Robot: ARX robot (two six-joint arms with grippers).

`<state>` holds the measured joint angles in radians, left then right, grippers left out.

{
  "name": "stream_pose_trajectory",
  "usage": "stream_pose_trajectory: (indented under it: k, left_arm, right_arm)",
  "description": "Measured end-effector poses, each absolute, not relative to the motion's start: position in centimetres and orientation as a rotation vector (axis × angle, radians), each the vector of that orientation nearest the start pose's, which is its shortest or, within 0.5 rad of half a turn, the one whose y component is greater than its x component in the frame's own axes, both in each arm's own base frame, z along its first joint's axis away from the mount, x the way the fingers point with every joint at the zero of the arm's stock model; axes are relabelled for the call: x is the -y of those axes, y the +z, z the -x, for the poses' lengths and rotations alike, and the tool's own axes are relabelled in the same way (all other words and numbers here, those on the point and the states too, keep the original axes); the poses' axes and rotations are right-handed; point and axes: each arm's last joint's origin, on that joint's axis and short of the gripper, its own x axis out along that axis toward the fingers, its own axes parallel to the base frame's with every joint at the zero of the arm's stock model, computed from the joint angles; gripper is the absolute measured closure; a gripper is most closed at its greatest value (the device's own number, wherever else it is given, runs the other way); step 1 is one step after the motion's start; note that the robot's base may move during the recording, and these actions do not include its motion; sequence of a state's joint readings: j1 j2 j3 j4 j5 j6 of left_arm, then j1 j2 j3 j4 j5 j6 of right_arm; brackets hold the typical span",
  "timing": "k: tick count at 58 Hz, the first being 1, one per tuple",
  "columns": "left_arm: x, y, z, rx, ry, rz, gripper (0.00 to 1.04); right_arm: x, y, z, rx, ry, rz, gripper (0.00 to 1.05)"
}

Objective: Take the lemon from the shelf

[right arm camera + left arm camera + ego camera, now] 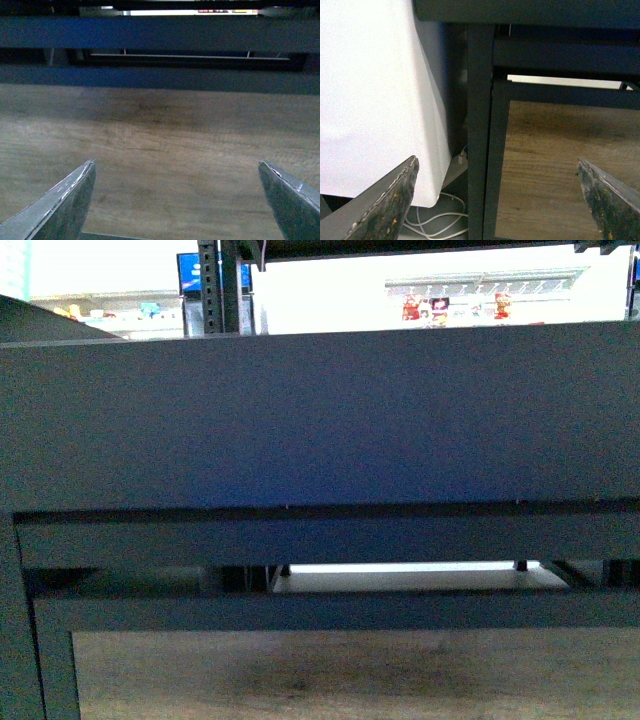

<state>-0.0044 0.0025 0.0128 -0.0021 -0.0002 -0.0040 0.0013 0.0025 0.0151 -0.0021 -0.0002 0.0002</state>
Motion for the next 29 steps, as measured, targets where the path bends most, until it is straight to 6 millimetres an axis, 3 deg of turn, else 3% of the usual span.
stream_pose_trajectory:
  k: [29]
  left_arm:
    - [0.04, 16.75, -9.71, 0.008, -0.004, 0.004, 0.08]
  right_arm:
    - [-0.02, 16.82, -9.69, 0.01, 0.002, 0.0, 0.07]
